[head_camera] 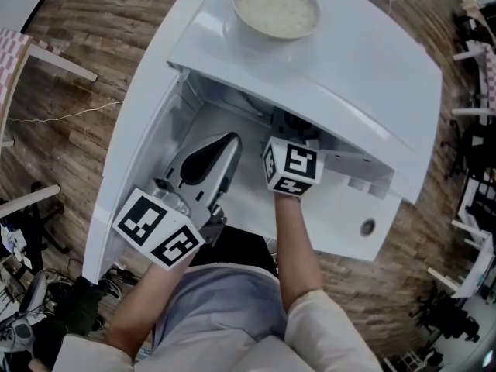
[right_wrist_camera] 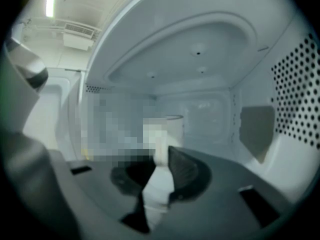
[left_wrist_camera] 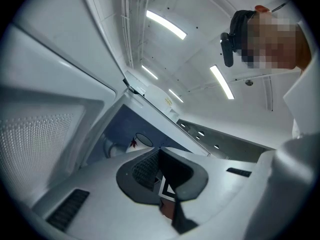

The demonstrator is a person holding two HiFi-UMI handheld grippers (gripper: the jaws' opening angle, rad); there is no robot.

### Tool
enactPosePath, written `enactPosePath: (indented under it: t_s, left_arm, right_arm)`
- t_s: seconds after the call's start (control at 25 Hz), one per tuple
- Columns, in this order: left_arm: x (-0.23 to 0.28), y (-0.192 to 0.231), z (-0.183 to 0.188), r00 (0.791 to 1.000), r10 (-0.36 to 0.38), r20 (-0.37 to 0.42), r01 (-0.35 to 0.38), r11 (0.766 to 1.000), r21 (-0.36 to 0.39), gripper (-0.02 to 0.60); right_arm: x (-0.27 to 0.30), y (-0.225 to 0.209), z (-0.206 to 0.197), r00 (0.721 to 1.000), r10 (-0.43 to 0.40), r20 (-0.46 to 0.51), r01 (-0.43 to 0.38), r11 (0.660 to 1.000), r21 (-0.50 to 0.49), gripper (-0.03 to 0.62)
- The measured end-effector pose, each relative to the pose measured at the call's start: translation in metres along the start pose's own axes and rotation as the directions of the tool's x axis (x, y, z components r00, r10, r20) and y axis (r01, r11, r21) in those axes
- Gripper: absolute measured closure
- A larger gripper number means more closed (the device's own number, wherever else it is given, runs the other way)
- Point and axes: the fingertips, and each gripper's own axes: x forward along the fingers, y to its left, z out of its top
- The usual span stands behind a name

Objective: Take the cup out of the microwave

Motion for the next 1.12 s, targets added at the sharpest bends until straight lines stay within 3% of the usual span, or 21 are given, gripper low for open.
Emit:
enactPosePath:
  t_s: [1.12]
  left_arm:
    - [-0.001,0.003,-0.002,1.0,0.027,0.01,-0.027,1.0,-0.007,0.571]
  right_arm:
    - [-0.02,-0.001,0.011,0.999,0.005,0.047,-0.006,1.0,0.02,0.516]
